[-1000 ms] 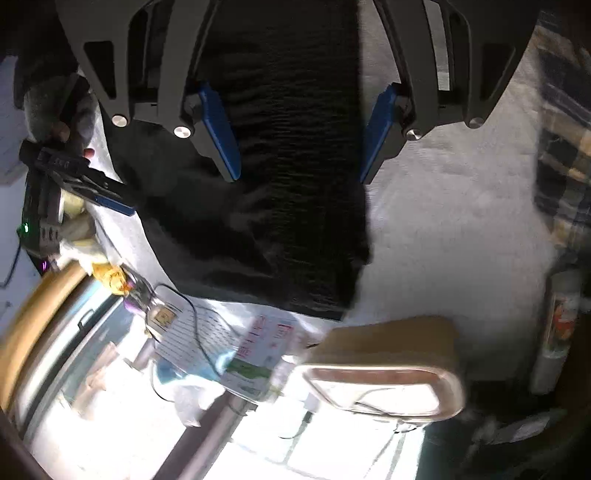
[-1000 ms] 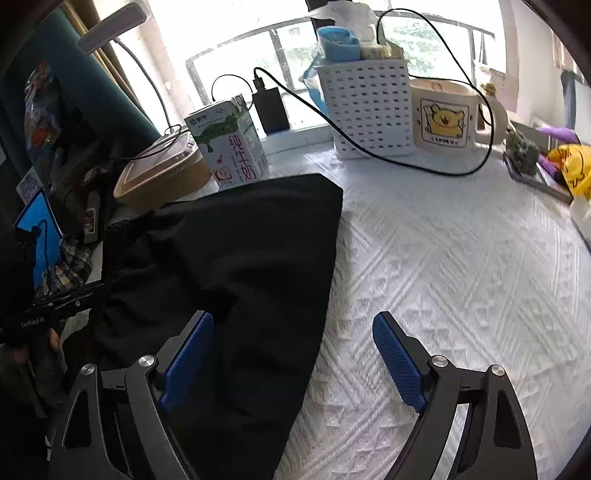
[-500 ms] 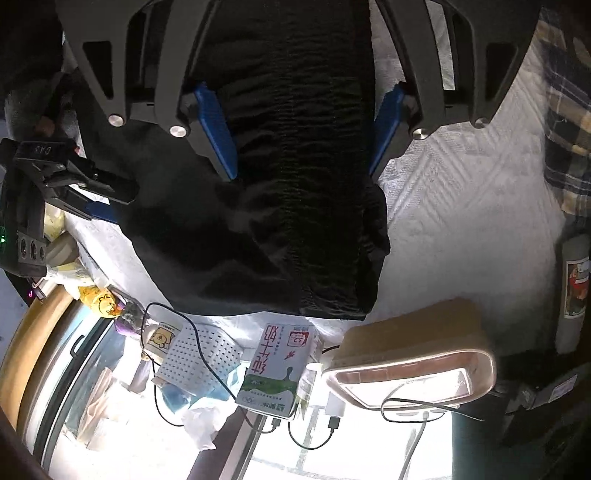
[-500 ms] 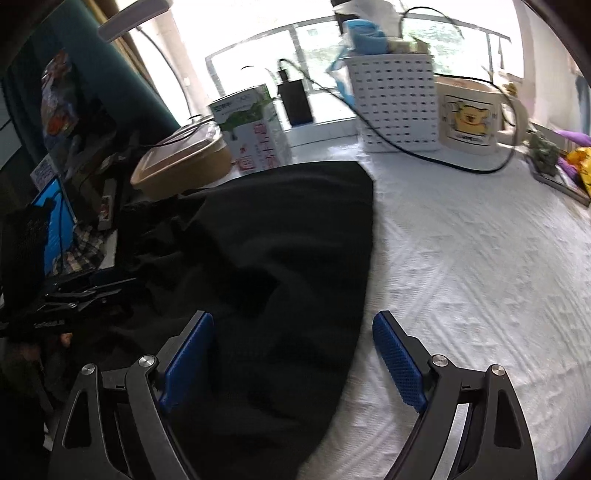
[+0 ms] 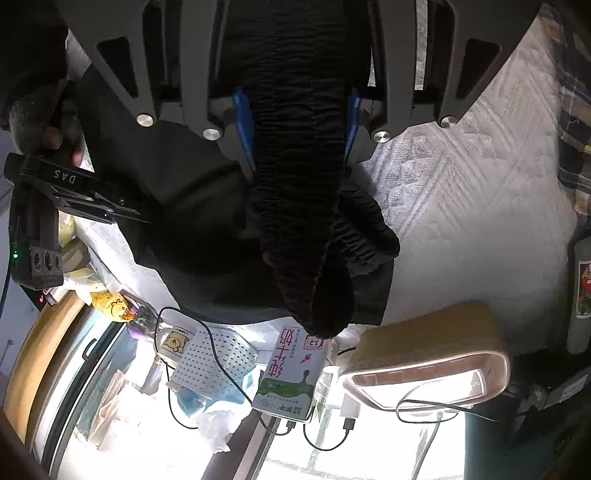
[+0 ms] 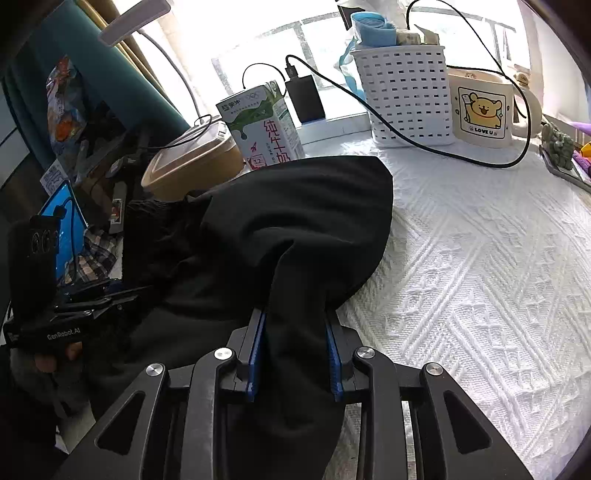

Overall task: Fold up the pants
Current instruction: 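Grasp the folded black pants with the left gripper while the right gripper grasps beside it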

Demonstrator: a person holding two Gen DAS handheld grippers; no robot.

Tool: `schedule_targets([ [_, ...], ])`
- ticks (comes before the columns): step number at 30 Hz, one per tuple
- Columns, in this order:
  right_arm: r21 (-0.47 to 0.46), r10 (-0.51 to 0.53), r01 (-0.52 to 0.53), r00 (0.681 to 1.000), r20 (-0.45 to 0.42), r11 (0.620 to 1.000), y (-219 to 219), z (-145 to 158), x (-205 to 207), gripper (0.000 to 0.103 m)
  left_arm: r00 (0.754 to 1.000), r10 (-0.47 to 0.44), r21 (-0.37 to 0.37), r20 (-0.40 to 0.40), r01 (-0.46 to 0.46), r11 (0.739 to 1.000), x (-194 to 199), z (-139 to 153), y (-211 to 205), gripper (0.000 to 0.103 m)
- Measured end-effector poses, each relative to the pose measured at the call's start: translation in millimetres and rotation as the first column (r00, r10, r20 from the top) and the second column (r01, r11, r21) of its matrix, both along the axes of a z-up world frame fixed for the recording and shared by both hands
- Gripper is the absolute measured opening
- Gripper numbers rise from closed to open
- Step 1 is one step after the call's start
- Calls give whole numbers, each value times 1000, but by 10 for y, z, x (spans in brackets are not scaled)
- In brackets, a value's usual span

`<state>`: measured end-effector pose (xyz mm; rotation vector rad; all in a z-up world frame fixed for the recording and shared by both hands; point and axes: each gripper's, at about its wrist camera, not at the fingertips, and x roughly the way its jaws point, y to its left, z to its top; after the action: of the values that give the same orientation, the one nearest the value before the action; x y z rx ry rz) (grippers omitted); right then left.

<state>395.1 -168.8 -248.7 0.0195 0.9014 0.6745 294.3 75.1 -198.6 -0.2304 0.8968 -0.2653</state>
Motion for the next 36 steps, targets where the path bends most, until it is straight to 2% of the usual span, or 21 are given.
schedule_targets([
  [9,-38,-9,10,1000,22,999,35,11,-7,33,1000,5,40,5,-5,999,16,0,-71,40],
  [24,-45,-5,6,1000,23,999,50,2,30,34,1000,-5,64,31,3,998,1,7,-135,31],
  [25,-43,-9,10,1000,25,999,48,2,35,31,999,-4,60,32,2,998,2,11,-139,29],
  [26,-42,-10,11,1000,27,999,42,3,27,19,999,-3,57,34,1,998,-3,16,-144,24],
  [27,-35,-1,2,1000,25,999,43,2,17,15,999,0,53,37,-2,999,-12,23,-148,23],
  [32,-55,1,5,995,101,998,80,92,-94,12,999,13,38,49,-15,999,-73,73,-167,19],
  [36,-86,7,7,986,168,996,158,282,-242,12,998,21,10,60,-22,1000,-164,151,-142,19],
])
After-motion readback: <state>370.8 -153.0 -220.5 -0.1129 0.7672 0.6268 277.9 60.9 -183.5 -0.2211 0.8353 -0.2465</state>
